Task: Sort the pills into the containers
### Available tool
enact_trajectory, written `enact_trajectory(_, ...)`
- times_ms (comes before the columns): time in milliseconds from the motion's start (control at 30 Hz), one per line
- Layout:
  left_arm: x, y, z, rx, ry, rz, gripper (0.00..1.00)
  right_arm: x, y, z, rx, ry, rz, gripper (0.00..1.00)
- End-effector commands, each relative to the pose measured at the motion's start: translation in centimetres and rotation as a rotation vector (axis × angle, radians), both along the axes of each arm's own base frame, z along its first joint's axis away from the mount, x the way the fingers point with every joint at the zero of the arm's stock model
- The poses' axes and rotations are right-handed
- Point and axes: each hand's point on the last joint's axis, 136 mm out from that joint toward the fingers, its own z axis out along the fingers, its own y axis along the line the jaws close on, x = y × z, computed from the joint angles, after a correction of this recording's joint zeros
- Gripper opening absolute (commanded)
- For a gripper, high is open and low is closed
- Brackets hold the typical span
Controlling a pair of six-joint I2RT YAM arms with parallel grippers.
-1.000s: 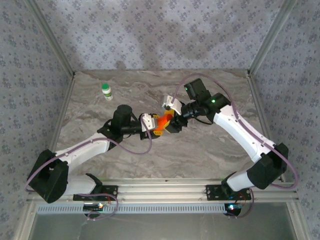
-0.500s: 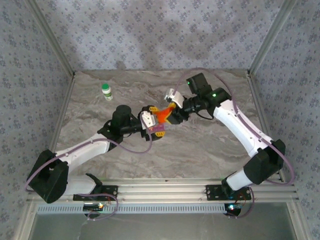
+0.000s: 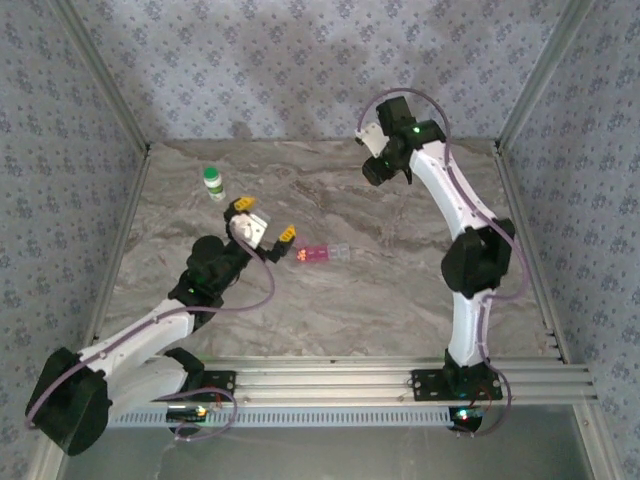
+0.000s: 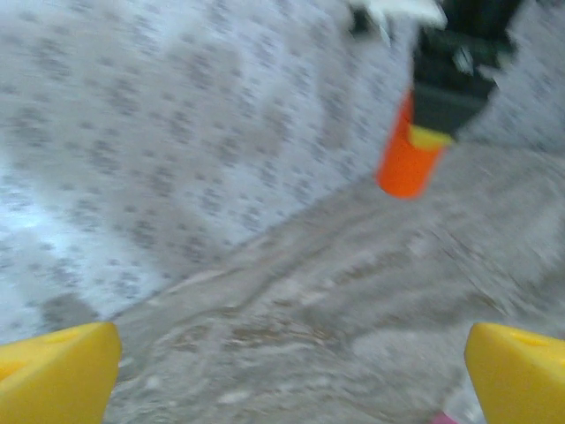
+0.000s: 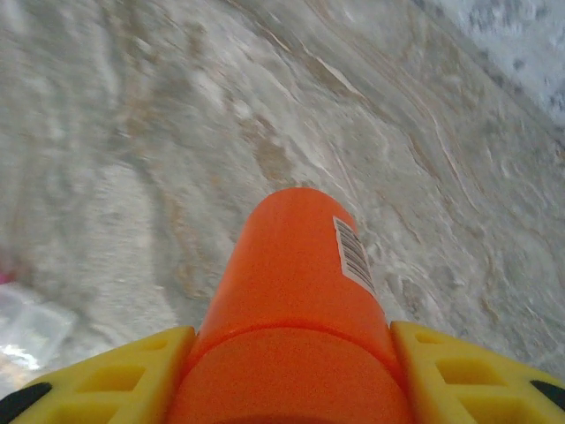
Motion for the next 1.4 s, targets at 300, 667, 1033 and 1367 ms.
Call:
enact_trajectory(300, 2.5, 9.9, -1.7, -0.339, 0.169, 0.483, 1.0, 2.1, -1.5, -6.8, -0.097, 0.215, -0.025, 0.34)
enact_trajectory(667, 3.5, 10.9, -3.9, -0.369, 0.246, 0.539, 0.99, 3.4, -2.4, -10.9, -0.093, 0.268, -0.018, 0.4)
enact_trajectory(1033, 3.9, 10.5, -5.7, -0.335, 0.314, 0.55, 0.99, 5.2, -3.3, -10.2, -0.075, 0.203, -0.074, 0.73)
enact_trajectory(1367, 4.0, 11.5, -6.4, -0.402, 0.349, 0.611, 1.0, 5.7, -2.6, 1.2, 0.083, -0.064, -0.159, 0.96)
